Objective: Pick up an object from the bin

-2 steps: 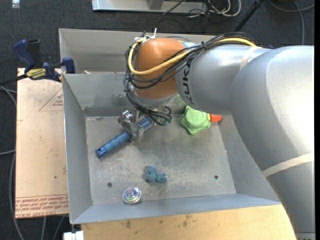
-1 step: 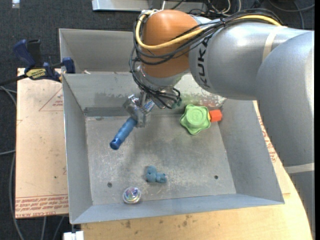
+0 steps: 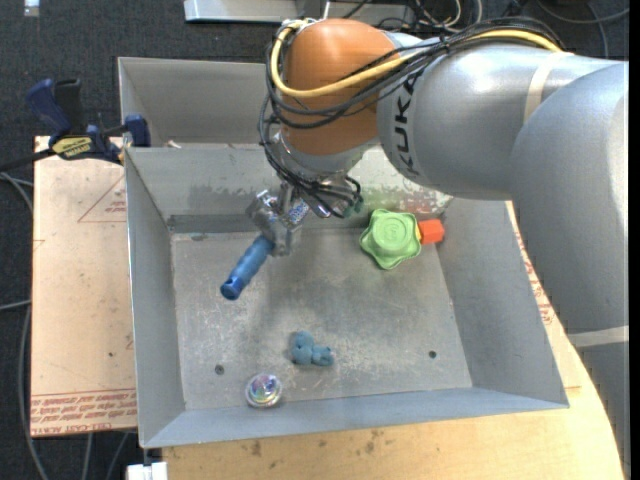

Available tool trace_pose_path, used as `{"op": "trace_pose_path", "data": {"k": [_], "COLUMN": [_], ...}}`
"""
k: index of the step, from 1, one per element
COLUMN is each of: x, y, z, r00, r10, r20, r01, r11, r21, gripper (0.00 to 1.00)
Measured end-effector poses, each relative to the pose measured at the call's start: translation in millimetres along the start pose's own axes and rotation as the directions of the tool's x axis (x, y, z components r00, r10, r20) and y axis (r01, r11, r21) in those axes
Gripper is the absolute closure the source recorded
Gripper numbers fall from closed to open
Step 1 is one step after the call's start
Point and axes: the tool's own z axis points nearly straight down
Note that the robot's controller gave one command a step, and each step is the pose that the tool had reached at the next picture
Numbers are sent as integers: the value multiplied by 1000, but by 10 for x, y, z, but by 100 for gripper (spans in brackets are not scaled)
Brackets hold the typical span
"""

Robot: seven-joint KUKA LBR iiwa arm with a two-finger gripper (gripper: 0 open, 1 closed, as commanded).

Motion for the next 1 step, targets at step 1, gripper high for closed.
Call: {"op": "trace_pose_path", "data": {"k": [1], "x": [-2], "y": [2], "z": [-200], "r00": [1000], "r10": [2], "r20": [0], "r01": [-2], "r11": [1000], "r21": [0], "gripper": [100]}}
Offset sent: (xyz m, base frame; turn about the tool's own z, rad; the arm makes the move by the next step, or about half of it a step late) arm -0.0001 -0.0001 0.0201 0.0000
